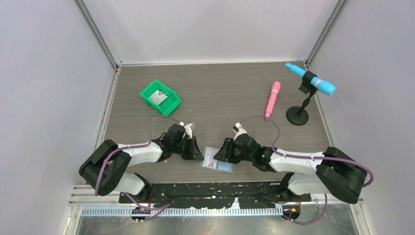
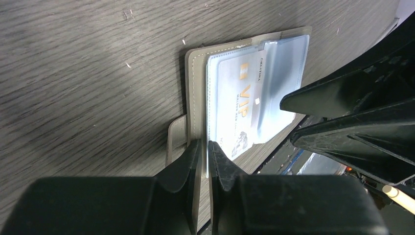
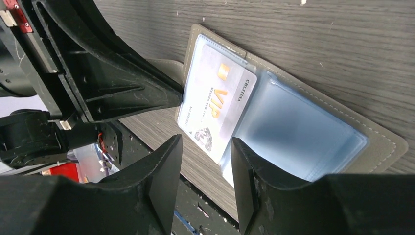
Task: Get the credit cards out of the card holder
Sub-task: Remove the credit card from the card holder.
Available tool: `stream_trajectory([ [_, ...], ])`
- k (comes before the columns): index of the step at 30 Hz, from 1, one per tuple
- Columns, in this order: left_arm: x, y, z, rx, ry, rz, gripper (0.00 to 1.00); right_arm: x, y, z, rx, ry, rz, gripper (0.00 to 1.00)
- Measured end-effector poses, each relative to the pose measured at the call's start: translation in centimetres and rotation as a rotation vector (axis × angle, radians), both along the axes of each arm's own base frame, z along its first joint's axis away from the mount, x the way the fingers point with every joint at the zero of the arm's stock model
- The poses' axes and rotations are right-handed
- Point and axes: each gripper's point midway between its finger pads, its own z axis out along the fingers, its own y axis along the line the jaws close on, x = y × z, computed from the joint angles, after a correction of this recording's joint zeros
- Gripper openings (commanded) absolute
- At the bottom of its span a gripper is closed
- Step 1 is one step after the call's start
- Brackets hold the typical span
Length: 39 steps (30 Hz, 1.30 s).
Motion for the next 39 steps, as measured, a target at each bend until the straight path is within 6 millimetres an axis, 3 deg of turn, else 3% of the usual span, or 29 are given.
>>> stream_trajectory([
  [8,-0.1,0.0,-0.1,-0.007,0.0,0.008,0.1,0.7,0.8,-0.3,-0.019,0.012,-0.005,0.47],
  [39,-0.3,0.1,-0.2,-0.017,0.011,0.042,0.07,1.1,0.7,-2.3,-0.076,0.051,-0.042,0.42],
])
